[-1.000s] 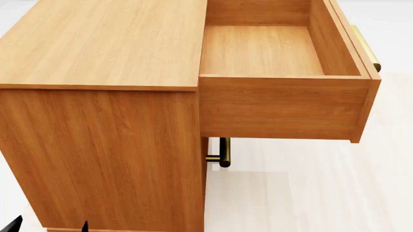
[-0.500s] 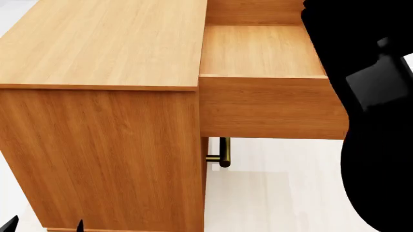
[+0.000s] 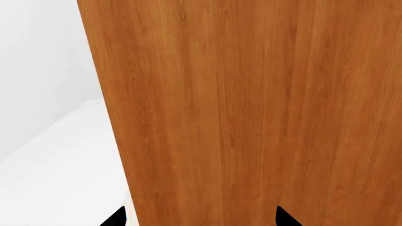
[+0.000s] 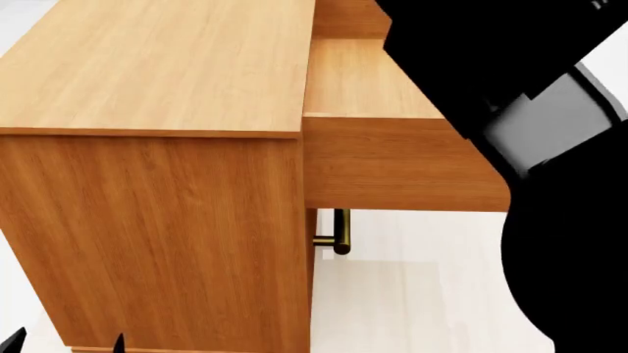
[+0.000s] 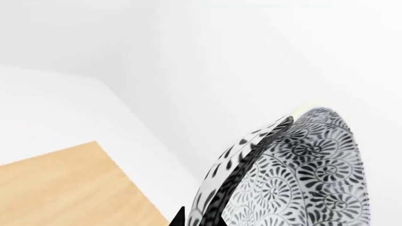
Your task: Put the bowl on top of the cabinet.
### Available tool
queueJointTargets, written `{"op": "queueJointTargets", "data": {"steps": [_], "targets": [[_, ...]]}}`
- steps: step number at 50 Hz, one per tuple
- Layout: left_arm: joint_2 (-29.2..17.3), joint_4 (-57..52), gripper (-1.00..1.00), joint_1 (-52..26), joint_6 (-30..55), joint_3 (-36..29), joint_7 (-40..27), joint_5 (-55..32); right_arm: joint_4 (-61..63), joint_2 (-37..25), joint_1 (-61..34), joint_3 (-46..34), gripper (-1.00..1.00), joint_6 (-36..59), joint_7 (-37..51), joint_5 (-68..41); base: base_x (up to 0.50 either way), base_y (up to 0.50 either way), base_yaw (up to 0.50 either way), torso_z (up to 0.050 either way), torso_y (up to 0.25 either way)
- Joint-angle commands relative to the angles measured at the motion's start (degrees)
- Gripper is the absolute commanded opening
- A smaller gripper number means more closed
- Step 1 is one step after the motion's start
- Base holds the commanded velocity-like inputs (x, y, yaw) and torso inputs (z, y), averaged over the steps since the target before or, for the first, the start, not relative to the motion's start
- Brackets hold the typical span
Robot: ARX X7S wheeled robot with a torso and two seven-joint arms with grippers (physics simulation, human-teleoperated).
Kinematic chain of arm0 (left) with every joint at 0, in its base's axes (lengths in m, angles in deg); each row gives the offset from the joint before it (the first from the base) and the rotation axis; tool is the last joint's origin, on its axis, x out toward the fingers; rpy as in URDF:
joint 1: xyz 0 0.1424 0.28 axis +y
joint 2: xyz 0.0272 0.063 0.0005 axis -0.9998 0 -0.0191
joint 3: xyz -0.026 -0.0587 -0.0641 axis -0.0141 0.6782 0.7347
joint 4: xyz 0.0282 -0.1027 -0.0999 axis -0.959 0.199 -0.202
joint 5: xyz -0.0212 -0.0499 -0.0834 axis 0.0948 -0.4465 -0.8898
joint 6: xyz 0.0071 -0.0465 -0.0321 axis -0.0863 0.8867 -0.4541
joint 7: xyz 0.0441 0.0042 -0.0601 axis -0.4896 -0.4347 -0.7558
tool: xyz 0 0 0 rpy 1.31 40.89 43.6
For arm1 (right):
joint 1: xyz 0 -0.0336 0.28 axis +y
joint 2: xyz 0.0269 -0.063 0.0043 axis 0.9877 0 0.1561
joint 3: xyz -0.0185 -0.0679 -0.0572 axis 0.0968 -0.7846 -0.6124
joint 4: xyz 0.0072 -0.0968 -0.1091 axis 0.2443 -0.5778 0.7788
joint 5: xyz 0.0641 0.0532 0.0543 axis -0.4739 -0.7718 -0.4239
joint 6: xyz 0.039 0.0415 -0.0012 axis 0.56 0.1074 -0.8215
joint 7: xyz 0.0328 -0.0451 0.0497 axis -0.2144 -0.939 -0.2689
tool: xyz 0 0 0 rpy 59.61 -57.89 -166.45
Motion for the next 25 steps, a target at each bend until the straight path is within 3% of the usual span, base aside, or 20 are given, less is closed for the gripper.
{"op": "queueJointTargets", "data": {"steps": [1, 25], "targets": [[-0.2, -0.53, 1.0, 0.16, 0.06, -0.16, -0.03, -0.37, 4.01, 0.27, -0.23, -2.89, -1.0, -2.27, -1.55, -5.69, 0.0, 0.0, 0.0, 0.0, 0.0], [-0.89, -1.42, 1.0, 0.44, -0.26, 0.87, -0.3, -1.53, 12.38, 0.27, 5.85, -3.52, -1.0, -0.15, 1.9, -6.15, 0.0, 0.0, 0.0, 0.0, 0.0]]}}
